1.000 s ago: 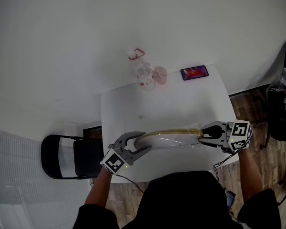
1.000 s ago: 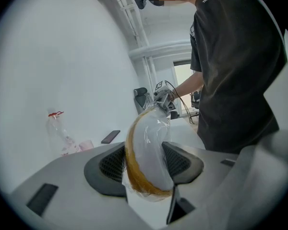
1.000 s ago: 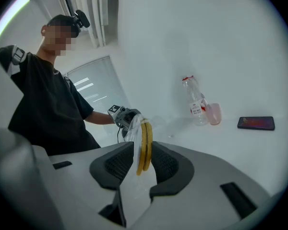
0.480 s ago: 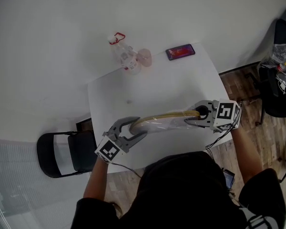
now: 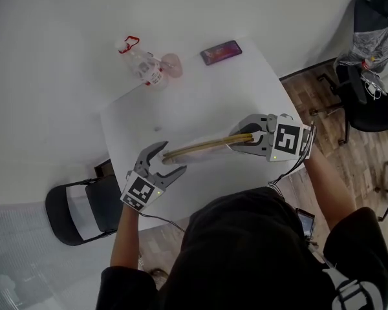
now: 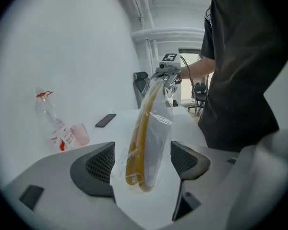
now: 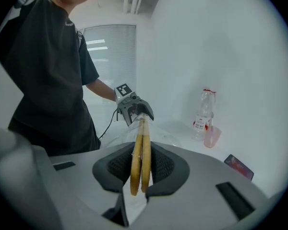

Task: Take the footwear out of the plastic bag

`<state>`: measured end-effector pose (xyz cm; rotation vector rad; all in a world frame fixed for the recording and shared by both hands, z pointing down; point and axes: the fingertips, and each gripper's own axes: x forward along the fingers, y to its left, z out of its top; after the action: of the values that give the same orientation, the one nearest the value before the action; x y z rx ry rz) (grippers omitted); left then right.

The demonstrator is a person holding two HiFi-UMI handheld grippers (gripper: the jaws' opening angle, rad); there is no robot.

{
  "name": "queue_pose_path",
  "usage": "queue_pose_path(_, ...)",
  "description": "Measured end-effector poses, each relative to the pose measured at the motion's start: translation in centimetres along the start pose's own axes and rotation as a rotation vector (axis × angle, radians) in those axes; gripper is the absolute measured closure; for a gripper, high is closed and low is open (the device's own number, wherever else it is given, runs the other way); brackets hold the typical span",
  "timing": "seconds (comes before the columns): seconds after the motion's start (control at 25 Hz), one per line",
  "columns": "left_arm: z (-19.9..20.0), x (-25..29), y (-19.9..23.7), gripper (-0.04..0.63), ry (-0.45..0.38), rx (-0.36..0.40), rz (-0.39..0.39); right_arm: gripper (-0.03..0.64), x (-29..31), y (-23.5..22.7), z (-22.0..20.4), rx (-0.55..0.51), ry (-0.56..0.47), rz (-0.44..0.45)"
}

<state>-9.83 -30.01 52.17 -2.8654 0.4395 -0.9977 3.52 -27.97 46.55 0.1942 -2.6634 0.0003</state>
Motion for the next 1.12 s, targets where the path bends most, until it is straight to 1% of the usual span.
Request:
queue_pose_path(0.08, -0.4, 0.2, -0.2, 0.238, 0.023, -0.002, -0.002, 0.545, 0.1, 0.3, 0.0, -0.021, 0.012, 0.002)
queue_pose_path(0.2, -0.8, 0.6, -0.6, 0.23, 0.076, 0.025, -0.019, 0.545, 0.3, 0.5, 0.0, -0.051, 0.03, 0.001)
queue_pose_path(0.36, -1.6, 1.6, -0.8, 0.23, 0.141, 0.049, -0.056, 0.546, 1.2, 0.4, 0.5, -0.118, 0.065, 0.007)
queue_pose_path(0.6, -1.6, 3.1, -2.9, 0.23, 0.189, 0.109, -0.125, 0.546, 2.1, 0.7, 2.5, -0.197, 0.04, 0.008)
queue_pose_path(0.68, -1.8, 3.3, -3.3, 0.23, 0.201, 0.113, -0.127, 0.546, 2.2, 0.7, 2.6, -0.217, 0.05, 0.008)
queue_pose_path(0.76, -1.9, 3.3, -3.0, 0.232, 0.205, 0.125, -0.101, 0.546, 2.3, 0.8, 2.7, -0.221, 0.052, 0.017)
queue_pose_path(0.8, -1.9, 3.2, -2.8, 0.251, 0.204, 0.132, -0.083, 0.546, 2.4, 0.9, 2.8, -0.224, 0.051, 0.02)
queue_pose_path(0.84, -1.8, 3.1, -2.6, 0.345, 0.201, 0.138, -0.068, 0.546, 2.4, 1.0, 2.9, -0.228, 0.05, 0.021)
queue_pose_path(0.88, -1.7, 3.0, -2.6, 0.419, 0.199, 0.138, -0.059, 0.546, 2.5, 1.1, 3.0, -0.231, 0.049, 0.021)
queue_pose_path(0.92, -1.7, 3.0, -2.6, 0.432, 0.2, 0.133, -0.059, 0.546, 2.5, 1.1, 3.0, -0.234, 0.05, 0.021)
queue_pose_path(1.12, -1.8, 2.8, -2.8, 0.445, 0.218, 0.135, -0.058, 0.546, 2.6, 1.4, 3.1, -0.25, 0.06, 0.039)
